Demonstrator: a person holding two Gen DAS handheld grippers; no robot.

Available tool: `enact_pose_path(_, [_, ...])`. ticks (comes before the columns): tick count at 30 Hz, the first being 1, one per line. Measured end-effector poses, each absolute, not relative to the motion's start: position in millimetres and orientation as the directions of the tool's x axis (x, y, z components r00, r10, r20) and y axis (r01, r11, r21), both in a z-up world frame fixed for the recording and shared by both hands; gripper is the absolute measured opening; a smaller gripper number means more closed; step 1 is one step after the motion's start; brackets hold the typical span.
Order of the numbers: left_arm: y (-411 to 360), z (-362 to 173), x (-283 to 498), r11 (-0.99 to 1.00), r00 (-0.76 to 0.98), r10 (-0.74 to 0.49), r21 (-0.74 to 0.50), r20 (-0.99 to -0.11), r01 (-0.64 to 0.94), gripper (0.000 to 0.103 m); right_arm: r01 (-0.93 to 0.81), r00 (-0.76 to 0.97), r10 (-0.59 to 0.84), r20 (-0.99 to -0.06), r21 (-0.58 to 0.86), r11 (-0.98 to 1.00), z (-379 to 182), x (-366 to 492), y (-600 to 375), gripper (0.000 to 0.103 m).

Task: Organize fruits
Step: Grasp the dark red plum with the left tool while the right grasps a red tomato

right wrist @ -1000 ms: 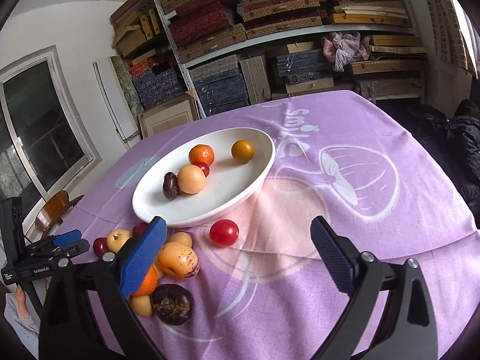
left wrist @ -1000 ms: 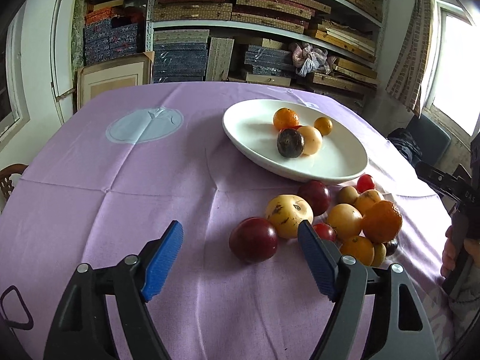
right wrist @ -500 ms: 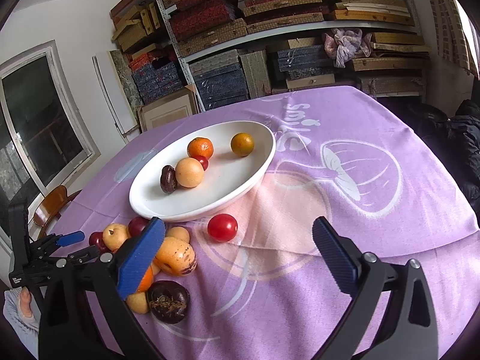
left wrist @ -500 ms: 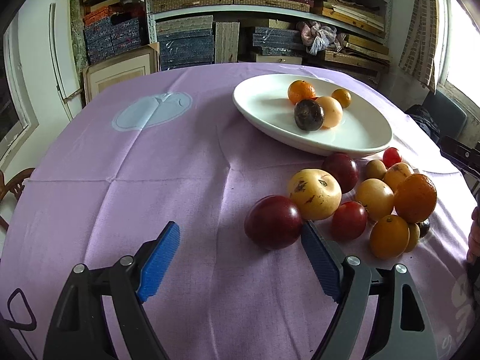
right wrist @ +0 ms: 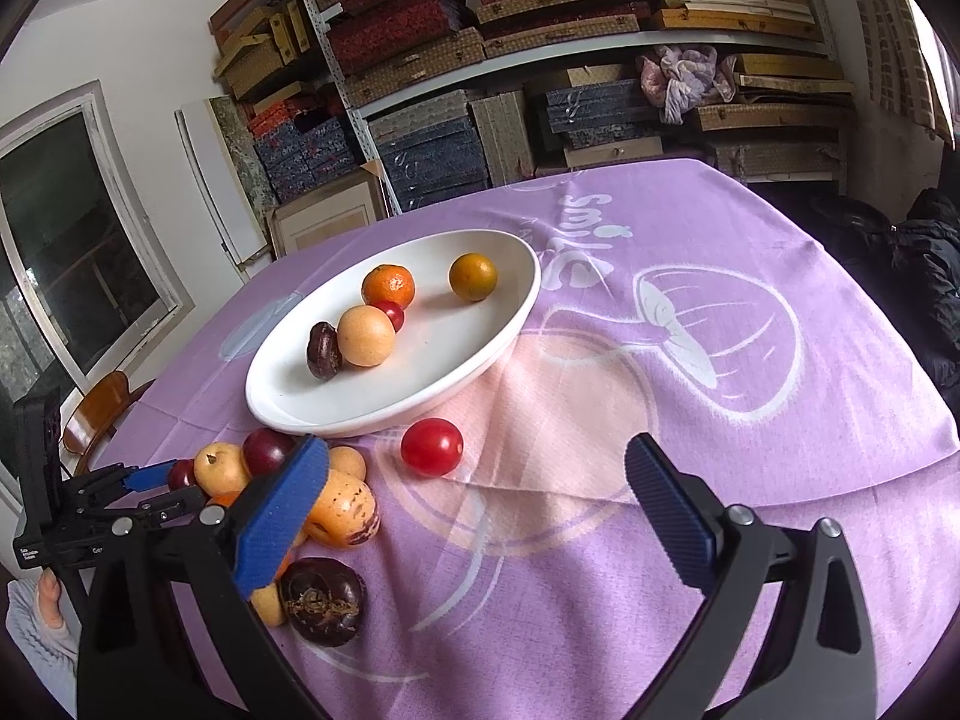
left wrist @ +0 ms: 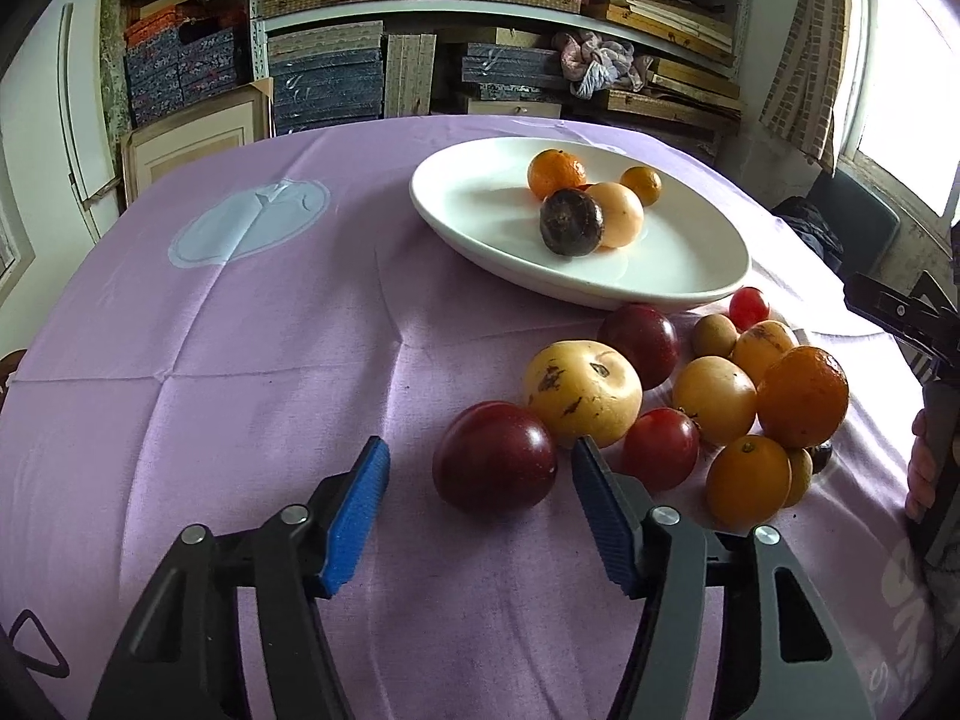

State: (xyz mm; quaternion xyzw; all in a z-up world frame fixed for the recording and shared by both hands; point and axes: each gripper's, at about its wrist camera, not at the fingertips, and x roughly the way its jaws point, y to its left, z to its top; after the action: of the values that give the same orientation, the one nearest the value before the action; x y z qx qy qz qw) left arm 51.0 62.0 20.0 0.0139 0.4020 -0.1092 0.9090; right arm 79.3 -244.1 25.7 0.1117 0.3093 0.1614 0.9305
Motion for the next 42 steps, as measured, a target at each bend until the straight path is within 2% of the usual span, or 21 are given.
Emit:
enact_pose_path(4, [61,17,53,0.970,0.632,-0.218,-0.091,-0.743,0.227,0.042,-0.236,0.750,0.373,-0.546,0.305,0.923,23,80,-243,0.097])
enact_pose_path(14, [63,18,52,0.980,0.644,-0.173,-0.068,-0.745,0.185,0.042,-0.278,0.697,0.364,-0.618,0.236,0.931,15,87,-222,0.096])
enact_pose_path(15, [64,17,53,0.981,0.643,-0.171,-0.066,-0.746,0.183,0.042,-0.279,0.694,0.351,-0.629,0.215,0.936,15,88,-217,0.094])
enact_pose_path(17, [64,17,53,0.981,0.641,-0.169,-0.066,-0.749,0.182,0.042,-0.292,0.690,0.332,-0.643,0.172,0.941,14,92,-208,0.075])
enact_pose_path(19, [64,17,52,0.981,0.638,-0.169,-0.067,-0.751,0.182,0.042,-0.296,0.686,0.309,-0.658,0.135,0.946,13,99,-200,0.068])
enact_pose_path(22, [65,17,52,0.981,0.637,-0.170,-0.069,-0.752,0.180,0.042,-0.307,0.664,0.317,-0.677,0.140,0.941,10,111,-194,0.061])
enact_pose_path(24, [65,16,53,0.981,0.633,-0.169,-0.070,-0.755,0.179,0.042,-0.315,0.643,0.333,-0.689,0.158,0.936,7,118,-192,0.053])
enact_pose_path(30, [65,14,55,0.981,0.622,-0.173,-0.076,-0.763,0.179,0.042,-0.314,0.587,0.407,-0.700,0.267,0.911,-1,135,-199,0.051])
enact_pose_path(33, [64,14,55,0.981,0.622,-0.171,-0.074,-0.764,0.179,0.042,-0.301,0.560,0.444,-0.699,0.328,0.896,-5,142,-204,0.032])
enact_pose_path(36, [64,14,55,0.981,0.623,-0.172,-0.075,-0.763,0.179,0.042,-0.306,0.549,0.461,-0.697,0.346,0.887,-7,143,-205,0.032])
enact_pose_path(42, [64,13,60,0.980,0.622,-0.183,-0.087,-0.761,0.180,0.042,-0.335,0.568,0.418,-0.709,0.265,0.904,-2,135,-194,0.031])
